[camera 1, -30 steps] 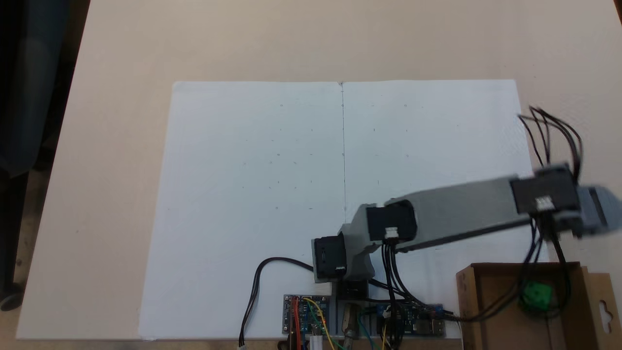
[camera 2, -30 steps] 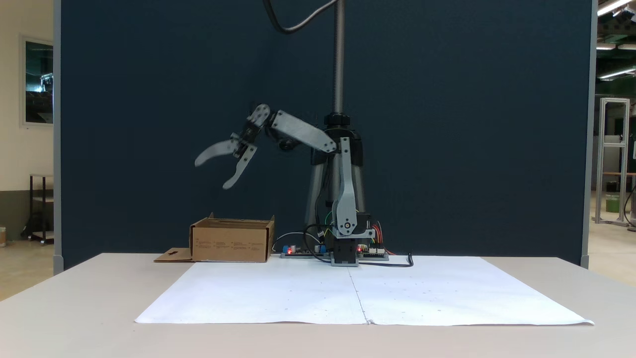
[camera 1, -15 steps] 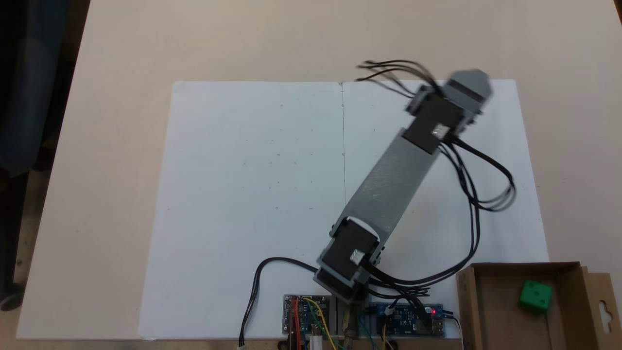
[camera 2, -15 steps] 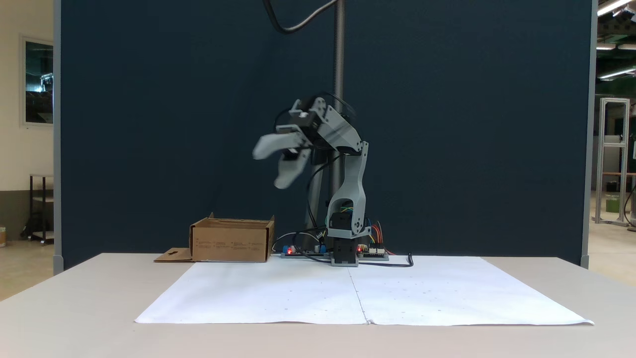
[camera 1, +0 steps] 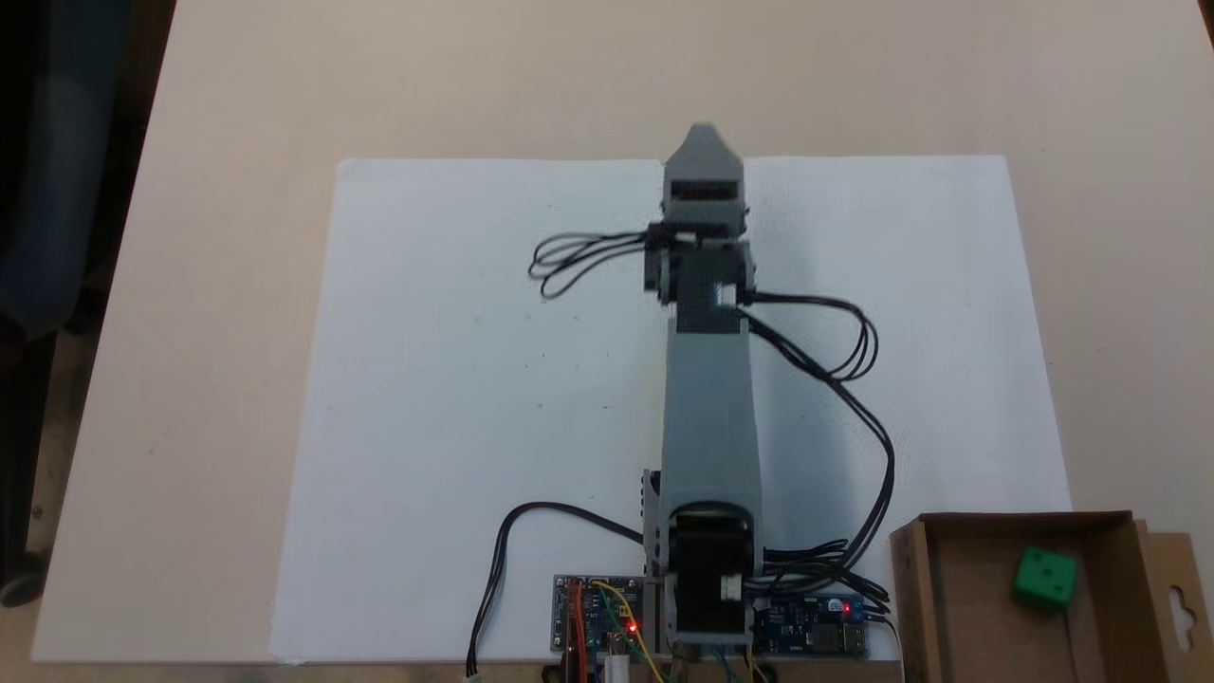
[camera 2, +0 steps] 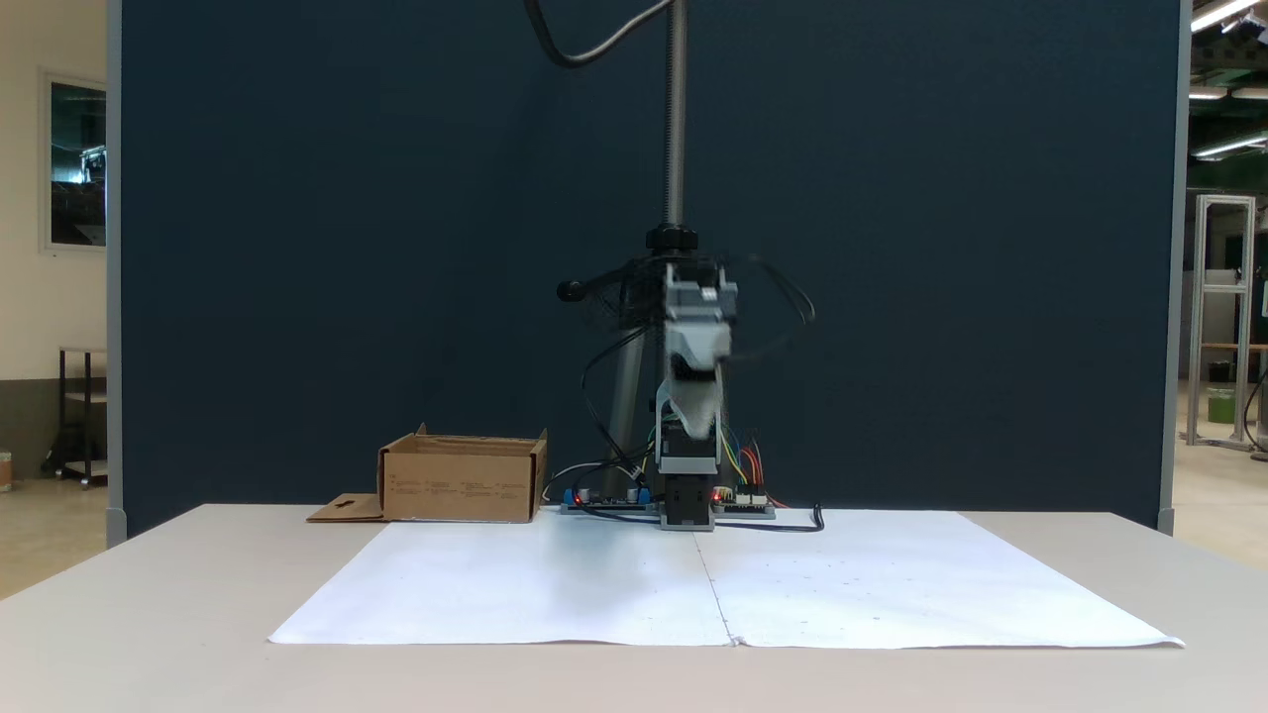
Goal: Grasp a green dice and put it in the bin.
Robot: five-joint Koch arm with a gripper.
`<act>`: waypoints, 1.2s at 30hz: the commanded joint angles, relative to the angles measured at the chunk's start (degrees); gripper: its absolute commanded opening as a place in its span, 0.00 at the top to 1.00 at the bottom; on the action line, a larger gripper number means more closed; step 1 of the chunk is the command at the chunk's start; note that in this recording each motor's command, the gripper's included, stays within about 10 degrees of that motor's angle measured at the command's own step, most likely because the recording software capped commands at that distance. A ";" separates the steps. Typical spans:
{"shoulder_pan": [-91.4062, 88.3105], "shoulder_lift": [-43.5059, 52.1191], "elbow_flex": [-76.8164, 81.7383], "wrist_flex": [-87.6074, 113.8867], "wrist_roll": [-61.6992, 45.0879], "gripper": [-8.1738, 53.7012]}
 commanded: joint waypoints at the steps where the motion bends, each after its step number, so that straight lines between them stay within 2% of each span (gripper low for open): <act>1: -1.49 5.27 2.11 -9.30 2.29 0.17; 10: -1.58 16.17 22.41 -26.79 0.18 0.17; 18: -1.58 17.31 38.94 -41.03 -5.63 0.18; 36: -1.14 17.58 63.28 -73.37 -2.55 0.15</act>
